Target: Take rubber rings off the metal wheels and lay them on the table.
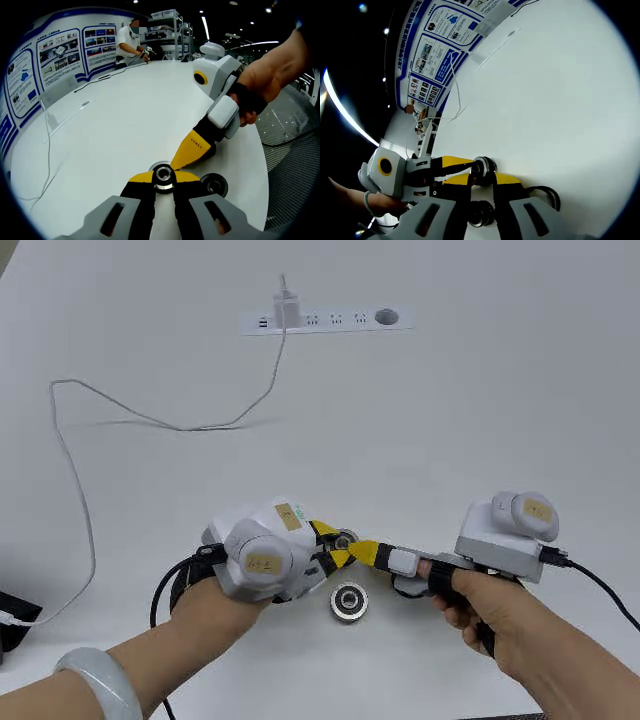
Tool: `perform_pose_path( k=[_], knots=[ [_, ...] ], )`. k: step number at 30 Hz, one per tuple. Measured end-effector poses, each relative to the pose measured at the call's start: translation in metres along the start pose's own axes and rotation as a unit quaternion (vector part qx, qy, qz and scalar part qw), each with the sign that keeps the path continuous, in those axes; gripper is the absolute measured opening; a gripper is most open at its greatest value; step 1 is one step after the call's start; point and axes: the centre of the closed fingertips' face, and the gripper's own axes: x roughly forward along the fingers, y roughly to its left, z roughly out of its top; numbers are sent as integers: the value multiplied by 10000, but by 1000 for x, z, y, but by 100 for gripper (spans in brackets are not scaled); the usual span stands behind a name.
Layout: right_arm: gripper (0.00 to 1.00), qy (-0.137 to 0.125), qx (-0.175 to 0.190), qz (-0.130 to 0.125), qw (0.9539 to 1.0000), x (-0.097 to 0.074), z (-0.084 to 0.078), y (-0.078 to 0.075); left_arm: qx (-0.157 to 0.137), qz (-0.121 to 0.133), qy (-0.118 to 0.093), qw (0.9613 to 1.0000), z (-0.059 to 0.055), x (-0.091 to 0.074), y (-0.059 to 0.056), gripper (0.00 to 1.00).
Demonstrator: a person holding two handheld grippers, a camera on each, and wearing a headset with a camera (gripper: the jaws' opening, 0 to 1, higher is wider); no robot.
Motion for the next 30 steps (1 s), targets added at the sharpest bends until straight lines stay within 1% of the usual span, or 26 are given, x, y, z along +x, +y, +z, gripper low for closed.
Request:
perform_pose_path(
  k=[6, 14, 21, 25, 27, 30],
  knots=[
    [21, -21, 112, 34, 9999, 3, 0, 2, 1, -9, 2, 10000, 0, 0, 0, 14],
    [20, 5, 60, 82, 9999, 1, 0, 5, 0, -16, -19, 10000, 0, 0, -1, 14],
    [15, -11, 4, 35, 10000, -2, 1, 2, -12, -10, -26, 10000, 0, 0, 0, 14],
    [12, 27, -128, -38, 9999, -2, 1, 0, -20, -8, -28, 10000, 0, 0, 0, 14],
    [9, 57, -244, -114, 9996, -3, 0, -3, -26, -5, -28, 10000, 0, 0, 0, 14],
    [6, 60, -366, -161, 9992, -3, 0, -4, -28, -3, -26, 10000, 0, 0, 0, 14]
  ],
)
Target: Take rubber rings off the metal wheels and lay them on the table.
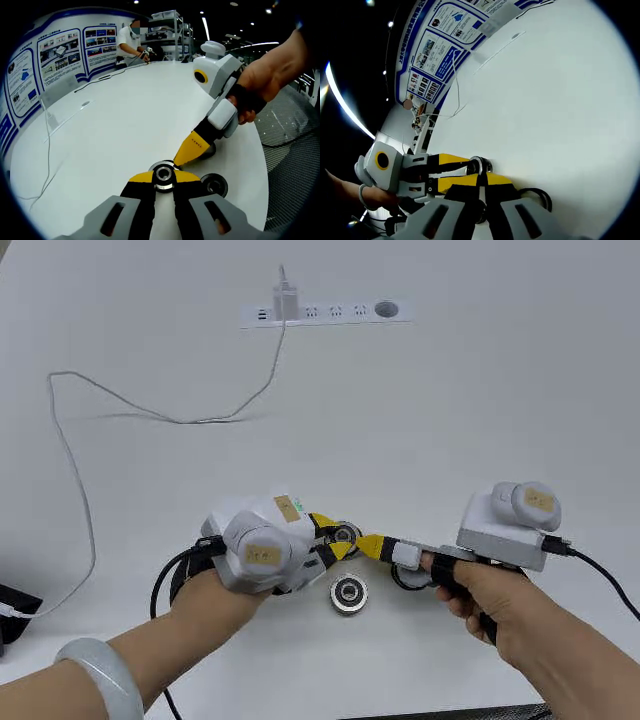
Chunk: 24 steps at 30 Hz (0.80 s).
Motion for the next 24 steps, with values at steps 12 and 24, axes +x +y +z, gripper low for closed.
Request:
perform_pose_path(
  k=[12, 24],
  knots=[
    [6, 37, 98, 56, 9999, 3, -2, 2, -4, -4, 5, 10000, 0, 0, 0, 14],
    [2, 40, 100, 33, 9999, 1, 0, 3, 15, -6, 20, 10000, 0, 1, 0, 14]
  ],
)
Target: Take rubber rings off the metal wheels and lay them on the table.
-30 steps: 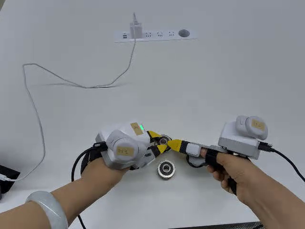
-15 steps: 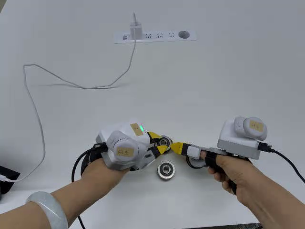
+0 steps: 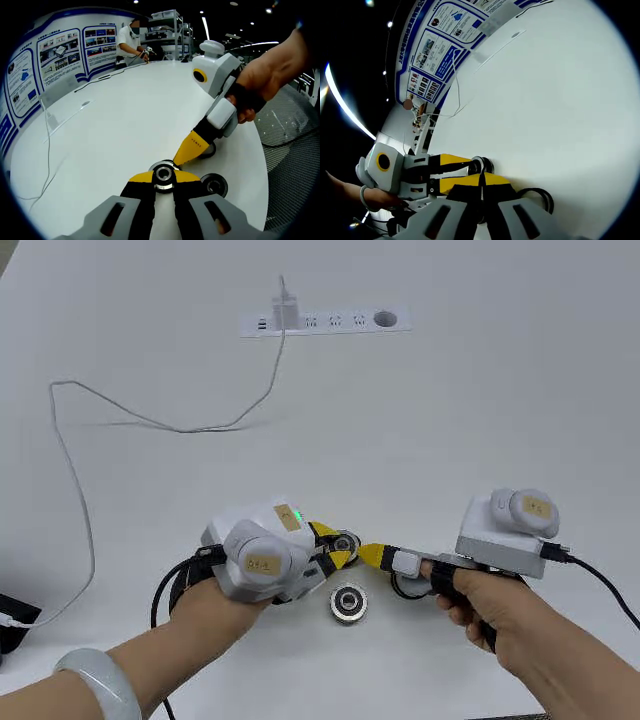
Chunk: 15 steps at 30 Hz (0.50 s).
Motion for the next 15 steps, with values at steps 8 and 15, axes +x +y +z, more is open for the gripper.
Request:
perform_pose_path(
  k=[8, 15],
  knots=[
    [2, -47, 65, -31, 10000, -1, 1, 3, 3, 4, 5, 10000, 0, 0, 0, 14],
    [1, -61, 33, 15, 10000, 0, 2, 7, 10, -4, 7, 10000, 0, 0, 0, 14]
  ],
)
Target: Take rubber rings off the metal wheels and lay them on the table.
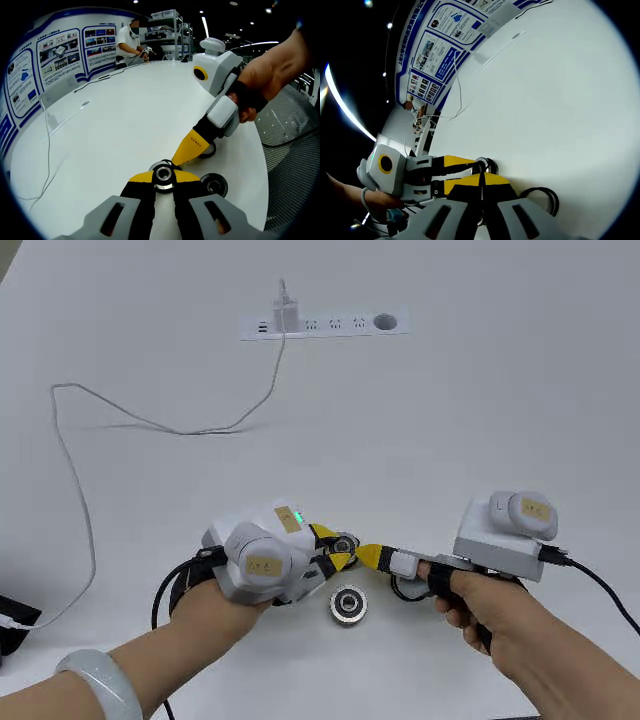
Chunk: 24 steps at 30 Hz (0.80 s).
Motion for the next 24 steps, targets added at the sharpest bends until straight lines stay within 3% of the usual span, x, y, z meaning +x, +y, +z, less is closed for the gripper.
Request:
perform_pose_path(
  k=[24],
  knots=[
    [1, -43, -54, 169, 9998, 2, 2, 8, -10, -7, -31, 10000, 0, 0, 0, 13]
  ],
)
